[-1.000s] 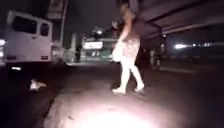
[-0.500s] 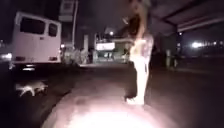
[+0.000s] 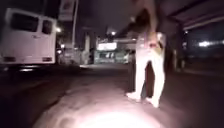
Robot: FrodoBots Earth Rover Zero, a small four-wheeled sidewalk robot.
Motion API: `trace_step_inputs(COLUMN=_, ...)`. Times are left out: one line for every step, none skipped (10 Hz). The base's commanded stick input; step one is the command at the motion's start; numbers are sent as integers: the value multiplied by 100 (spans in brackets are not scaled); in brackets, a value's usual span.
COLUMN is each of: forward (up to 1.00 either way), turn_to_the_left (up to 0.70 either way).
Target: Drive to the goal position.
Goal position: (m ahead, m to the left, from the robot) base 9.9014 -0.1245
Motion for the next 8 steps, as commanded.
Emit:
trace_step_inputs(forward=32, turn_to_the_left=77)
trace_step_inputs(forward=0, turn_to_the_left=100)
trace_step_inputs(forward=0, turn_to_the_left=100)
trace_step_inputs(forward=0, turn_to_the_left=100)
trace_step_inputs(forward=0, turn_to_the_left=100)
trace_step_inputs(forward=0, turn_to_the_left=100)
trace_step_inputs(forward=0, turn_to_the_left=100)
trace_step_inputs(forward=0, turn_to_the_left=100)
